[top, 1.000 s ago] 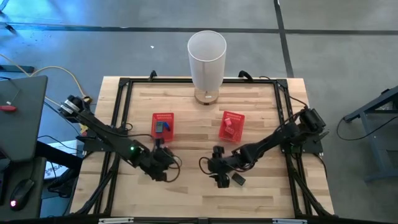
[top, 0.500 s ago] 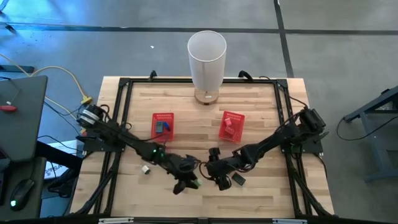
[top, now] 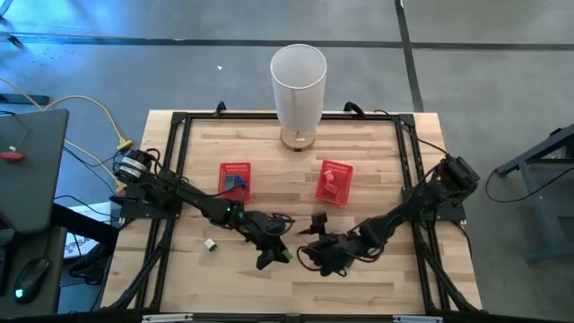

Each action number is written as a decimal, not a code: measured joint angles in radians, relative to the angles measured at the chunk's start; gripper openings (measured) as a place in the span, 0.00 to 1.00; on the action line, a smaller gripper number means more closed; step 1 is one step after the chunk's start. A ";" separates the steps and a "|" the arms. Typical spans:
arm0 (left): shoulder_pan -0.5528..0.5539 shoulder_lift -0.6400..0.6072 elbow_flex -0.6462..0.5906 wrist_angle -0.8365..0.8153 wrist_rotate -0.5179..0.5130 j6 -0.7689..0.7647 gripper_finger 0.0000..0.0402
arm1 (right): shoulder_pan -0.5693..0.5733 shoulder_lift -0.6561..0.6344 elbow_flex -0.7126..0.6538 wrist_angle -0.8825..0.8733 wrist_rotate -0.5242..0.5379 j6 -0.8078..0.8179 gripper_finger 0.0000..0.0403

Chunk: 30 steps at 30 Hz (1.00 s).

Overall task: Pick & Place Office items
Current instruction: Put the green charger adapter into the right red bin

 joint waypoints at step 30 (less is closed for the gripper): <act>0.084 0.017 0.000 0.032 0.070 0.000 0.34 | -0.098 0.012 0.000 0.147 -0.256 -0.315 0.61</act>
